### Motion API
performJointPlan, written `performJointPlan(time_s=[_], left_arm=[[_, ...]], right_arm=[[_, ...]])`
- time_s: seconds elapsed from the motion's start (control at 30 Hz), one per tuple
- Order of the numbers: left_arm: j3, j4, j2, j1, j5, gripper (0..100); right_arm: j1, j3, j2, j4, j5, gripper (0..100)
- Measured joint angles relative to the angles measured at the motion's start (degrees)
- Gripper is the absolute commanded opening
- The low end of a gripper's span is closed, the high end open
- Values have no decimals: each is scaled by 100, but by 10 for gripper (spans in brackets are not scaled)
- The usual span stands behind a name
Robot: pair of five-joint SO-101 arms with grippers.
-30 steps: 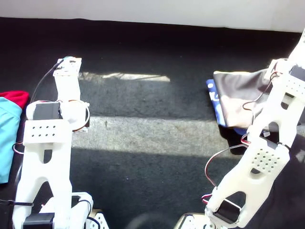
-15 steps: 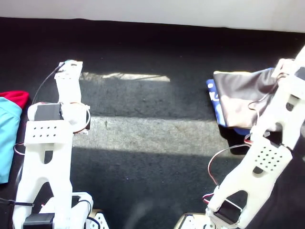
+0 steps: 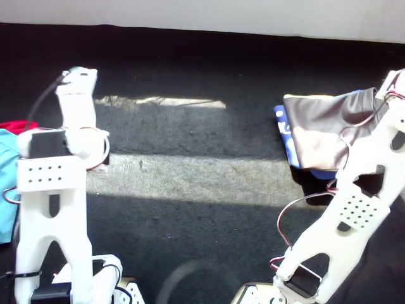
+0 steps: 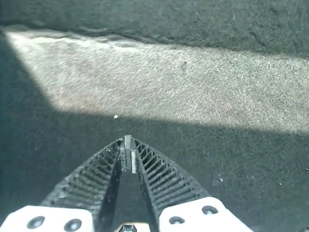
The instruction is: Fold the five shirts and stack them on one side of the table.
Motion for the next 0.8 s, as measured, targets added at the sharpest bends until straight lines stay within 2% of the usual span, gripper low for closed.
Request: performJointPlan(time_s=[0.1,0.2,0.33,0.43,0.53,0.67,0.8], left_arm=[[-651,589,-9,-273,-9,9],[-1073,1002,-18,-501,-369,9],[-1266,1055,-299,-1257,-782,10],[-1257,659,-396,-2233,-1389,24],[-1099,114,-229,-3288,-1899,102],[-1081,-501,501,-4448,-2356,189],[-1407,-1090,1556,-5240,-2523,214]], right_arm=[[-273,-501,-26,387,0,6],[-396,-580,-9,457,0,6],[-475,-580,-18,475,0,6],[-571,-571,-281,475,0,24],[-862,18,-1178,475,88,67],[-1512,1714,-2558,475,123,84],[-2303,3666,-3833,475,123,84]])
